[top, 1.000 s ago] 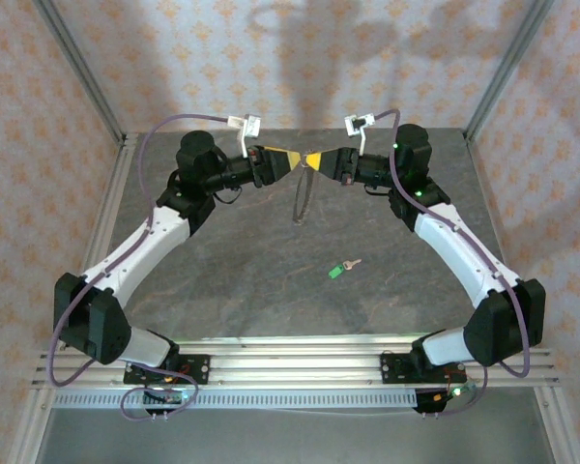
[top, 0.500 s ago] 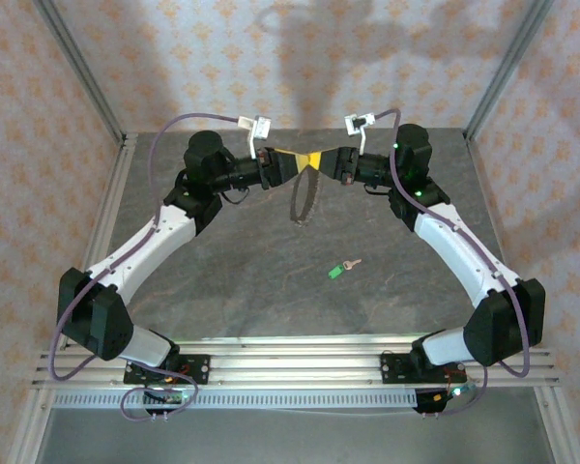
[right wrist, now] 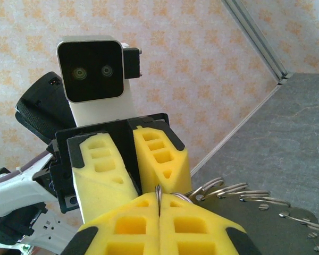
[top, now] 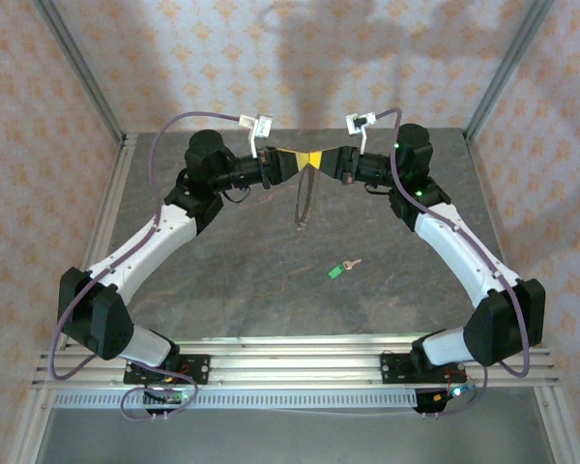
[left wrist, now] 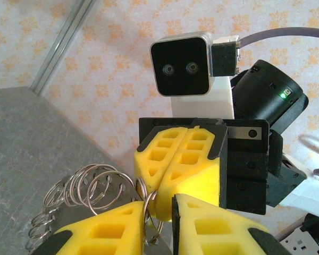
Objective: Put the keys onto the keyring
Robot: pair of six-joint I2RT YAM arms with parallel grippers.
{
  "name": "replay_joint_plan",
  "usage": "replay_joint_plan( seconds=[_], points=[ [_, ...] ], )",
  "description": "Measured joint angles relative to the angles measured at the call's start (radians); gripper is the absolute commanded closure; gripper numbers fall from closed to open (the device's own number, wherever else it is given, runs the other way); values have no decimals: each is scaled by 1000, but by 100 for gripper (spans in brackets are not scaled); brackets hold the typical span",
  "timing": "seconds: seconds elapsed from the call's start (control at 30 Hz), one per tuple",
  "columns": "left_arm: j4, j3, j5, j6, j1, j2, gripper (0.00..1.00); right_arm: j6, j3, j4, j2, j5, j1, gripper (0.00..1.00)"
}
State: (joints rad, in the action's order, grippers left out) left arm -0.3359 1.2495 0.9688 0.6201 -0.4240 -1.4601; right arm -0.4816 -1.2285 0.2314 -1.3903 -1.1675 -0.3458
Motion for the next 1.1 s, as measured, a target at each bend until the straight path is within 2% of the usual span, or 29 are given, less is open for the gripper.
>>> replay_joint_plan(
  seconds=[0.17,0.37,0.6,0.9,1.1],
  points=[
    [4,0,0,-14,0,0,82,0,2,0,0,0,0,100],
    [10,0,-2,-22,0,0,99,0,2,0,0,0,3,100],
    [27,1,-3,-43,0,0,100,0,6,0,0,0,3,100],
    [106,17,-43,-144,-9,14,100,-10,11,0,0,8,3,99],
    [118,-23,-111,-200,-26,58,100,-44,16,3,5,43,10,64]
  ],
)
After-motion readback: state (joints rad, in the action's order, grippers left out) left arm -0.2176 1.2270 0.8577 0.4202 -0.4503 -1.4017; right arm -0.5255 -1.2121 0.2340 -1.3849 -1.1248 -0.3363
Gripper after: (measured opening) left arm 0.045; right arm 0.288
